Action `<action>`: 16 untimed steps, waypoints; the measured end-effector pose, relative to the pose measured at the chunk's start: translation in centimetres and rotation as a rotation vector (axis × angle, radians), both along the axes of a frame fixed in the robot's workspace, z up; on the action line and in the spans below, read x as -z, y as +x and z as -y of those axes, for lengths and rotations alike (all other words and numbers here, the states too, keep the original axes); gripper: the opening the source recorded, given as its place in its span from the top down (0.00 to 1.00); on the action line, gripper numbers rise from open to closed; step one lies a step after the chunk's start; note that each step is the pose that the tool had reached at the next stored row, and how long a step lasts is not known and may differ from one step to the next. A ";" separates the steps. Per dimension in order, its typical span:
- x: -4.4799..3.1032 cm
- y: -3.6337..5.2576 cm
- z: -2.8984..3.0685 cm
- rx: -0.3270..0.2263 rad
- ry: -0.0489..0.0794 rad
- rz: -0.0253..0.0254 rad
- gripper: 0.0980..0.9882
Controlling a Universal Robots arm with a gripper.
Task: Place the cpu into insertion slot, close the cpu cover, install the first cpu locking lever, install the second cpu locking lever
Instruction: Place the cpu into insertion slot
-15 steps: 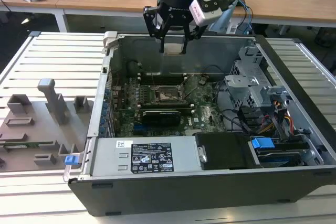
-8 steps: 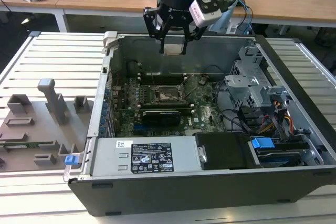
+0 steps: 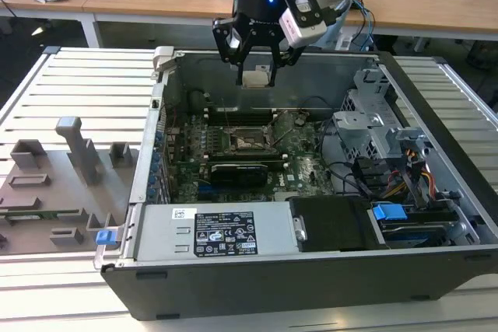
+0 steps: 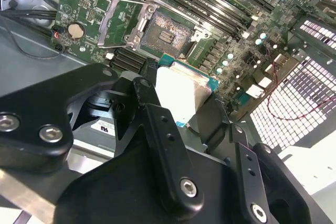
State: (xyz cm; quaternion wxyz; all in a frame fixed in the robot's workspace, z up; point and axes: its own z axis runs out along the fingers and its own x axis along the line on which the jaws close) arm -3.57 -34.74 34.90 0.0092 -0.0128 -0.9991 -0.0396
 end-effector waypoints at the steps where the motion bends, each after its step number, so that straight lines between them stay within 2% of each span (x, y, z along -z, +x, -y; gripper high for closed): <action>1: 0.02 0.00 0.00 0.000 0.000 0.0000 0.50; 16: 0.89 0.00 0.00 0.000 -0.001 0.0001 0.50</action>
